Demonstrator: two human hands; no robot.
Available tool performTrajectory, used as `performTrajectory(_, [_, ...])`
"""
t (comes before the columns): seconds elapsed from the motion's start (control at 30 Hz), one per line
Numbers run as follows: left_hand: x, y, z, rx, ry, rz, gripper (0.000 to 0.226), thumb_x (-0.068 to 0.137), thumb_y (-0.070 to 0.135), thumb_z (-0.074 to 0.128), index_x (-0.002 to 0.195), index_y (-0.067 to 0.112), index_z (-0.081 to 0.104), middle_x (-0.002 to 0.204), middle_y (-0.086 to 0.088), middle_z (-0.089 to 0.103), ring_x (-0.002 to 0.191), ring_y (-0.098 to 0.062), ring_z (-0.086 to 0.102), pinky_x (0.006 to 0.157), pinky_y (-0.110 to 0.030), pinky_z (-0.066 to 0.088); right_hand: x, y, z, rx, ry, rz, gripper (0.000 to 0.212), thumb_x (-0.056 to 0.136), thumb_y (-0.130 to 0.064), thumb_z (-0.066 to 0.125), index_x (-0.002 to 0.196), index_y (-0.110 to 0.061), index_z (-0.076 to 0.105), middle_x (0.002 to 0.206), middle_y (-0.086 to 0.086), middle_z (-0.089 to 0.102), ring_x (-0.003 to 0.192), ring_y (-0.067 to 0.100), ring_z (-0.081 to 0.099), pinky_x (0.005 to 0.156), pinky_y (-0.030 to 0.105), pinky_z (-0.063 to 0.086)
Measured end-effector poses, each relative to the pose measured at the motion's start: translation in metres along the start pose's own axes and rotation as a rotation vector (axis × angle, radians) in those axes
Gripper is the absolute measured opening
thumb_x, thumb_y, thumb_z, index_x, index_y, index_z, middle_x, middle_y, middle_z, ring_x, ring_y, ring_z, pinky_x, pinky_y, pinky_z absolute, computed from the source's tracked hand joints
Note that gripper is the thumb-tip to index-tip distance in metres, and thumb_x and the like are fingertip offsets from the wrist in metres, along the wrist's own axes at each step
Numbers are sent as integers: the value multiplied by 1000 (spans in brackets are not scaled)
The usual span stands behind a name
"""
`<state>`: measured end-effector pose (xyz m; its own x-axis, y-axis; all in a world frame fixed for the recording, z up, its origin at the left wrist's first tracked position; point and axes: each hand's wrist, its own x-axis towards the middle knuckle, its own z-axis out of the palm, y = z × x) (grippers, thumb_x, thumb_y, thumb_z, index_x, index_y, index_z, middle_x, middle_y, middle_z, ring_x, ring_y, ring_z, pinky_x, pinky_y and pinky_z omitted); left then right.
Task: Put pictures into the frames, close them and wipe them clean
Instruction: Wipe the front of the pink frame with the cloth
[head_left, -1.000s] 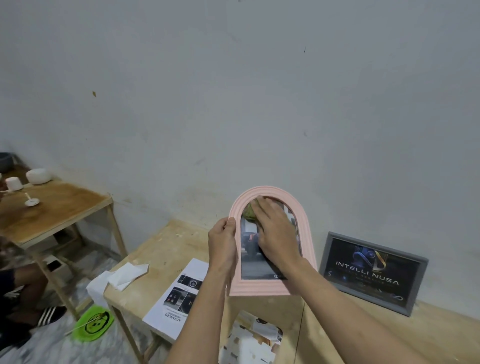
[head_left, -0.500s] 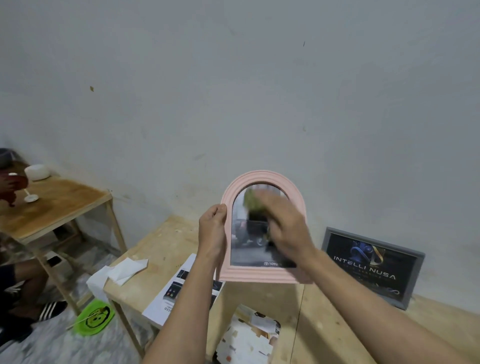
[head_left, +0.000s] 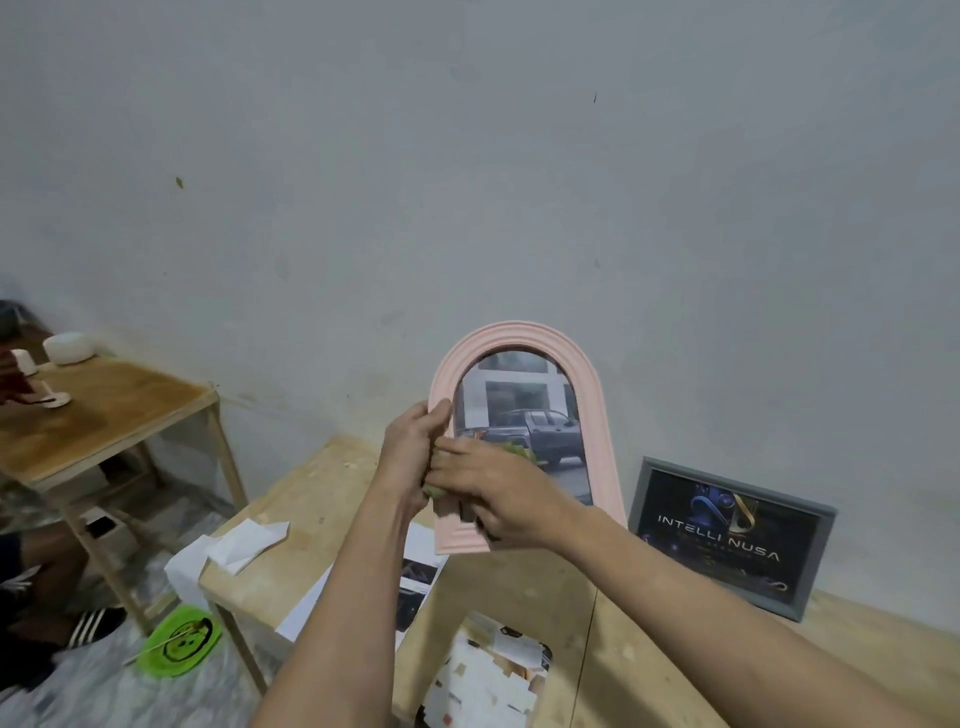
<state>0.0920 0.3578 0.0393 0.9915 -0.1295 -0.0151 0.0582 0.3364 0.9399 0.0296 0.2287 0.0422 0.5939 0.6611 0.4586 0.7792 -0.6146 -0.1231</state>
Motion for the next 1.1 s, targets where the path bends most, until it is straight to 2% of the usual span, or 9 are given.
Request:
performTrajectory(0.07, [0, -2, 0, 40, 41, -15, 21, 99, 14, 57, 79, 11, 63, 56, 0, 65, 49, -15, 60, 47, -22, 47, -9, 1, 1, 42, -44, -21, 45, 72, 9, 51, 112, -1, 67, 119, 12, 67, 122, 25, 48, 105, 26, 33])
performTrajectory(0.27, [1, -8, 2, 186, 200, 59, 19, 93, 25, 61, 81, 11, 68, 70, -6, 63, 69, -23, 56, 66, -35, 49, -34, -12, -1, 237, -170, 39, 34, 91, -3, 53, 121, -16, 63, 118, -3, 67, 109, 10, 60, 94, 29, 48])
performTrajectory(0.33, [0, -8, 6, 236, 225, 119, 19, 92, 22, 62, 76, 11, 66, 71, -6, 61, 70, -20, 53, 65, -32, 46, -23, -7, -18, 338, 95, 110, 44, 84, 9, 50, 119, -13, 64, 115, -2, 68, 107, 9, 61, 95, 27, 48])
performTrajectory(0.43, [-7, -10, 21, 138, 245, 173, 16, 95, 14, 61, 83, 7, 69, 72, -4, 65, 63, -13, 56, 58, -25, 49, 8, 20, -43, 5, 518, 145, 46, 79, 9, 49, 120, -6, 63, 119, 7, 65, 108, 21, 59, 96, 31, 45])
performTrajectory(0.57, [-9, -12, 35, 102, 285, 224, 13, 93, 12, 62, 85, 6, 70, 72, 0, 66, 64, -10, 56, 62, -25, 49, 21, 52, -34, -579, 184, 41, 23, 92, -14, 48, 110, -9, 62, 111, 8, 61, 87, 28, 54, 71, 38, 44])
performTrajectory(0.77, [-13, -17, 24, 178, 398, 206, 18, 96, 17, 56, 81, 9, 62, 67, 1, 56, 59, -14, 48, 52, -23, 40, 1, 82, -44, -802, 114, 270, 26, 80, -5, 41, 88, -9, 66, 91, 9, 64, 79, 27, 56, 58, 37, 47])
performTrajectory(0.87, [-13, -17, 14, 181, 435, 200, 18, 97, 19, 56, 90, 5, 66, 76, -5, 65, 63, -15, 57, 52, -24, 45, -23, 69, -32, -647, -102, 295, 18, 78, -1, 57, 88, -9, 69, 88, 7, 66, 82, 25, 58, 61, 37, 53])
performTrajectory(1.0, [-8, -23, 2, 216, 467, 209, 19, 98, 21, 56, 96, 6, 67, 85, -8, 70, 70, -19, 63, 57, -28, 49, -51, 34, -26, -273, -407, 408, 20, 89, -16, 52, 91, -13, 71, 90, 4, 66, 83, 19, 56, 74, 31, 47])
performTrajectory(1.1, [-8, -26, 3, 309, 397, 232, 19, 97, 24, 57, 94, 8, 67, 80, -3, 68, 72, -21, 61, 59, -30, 48, -50, 32, -47, 68, -474, 579, 25, 86, -13, 54, 100, -18, 74, 86, -3, 68, 77, 13, 58, 72, 23, 45])
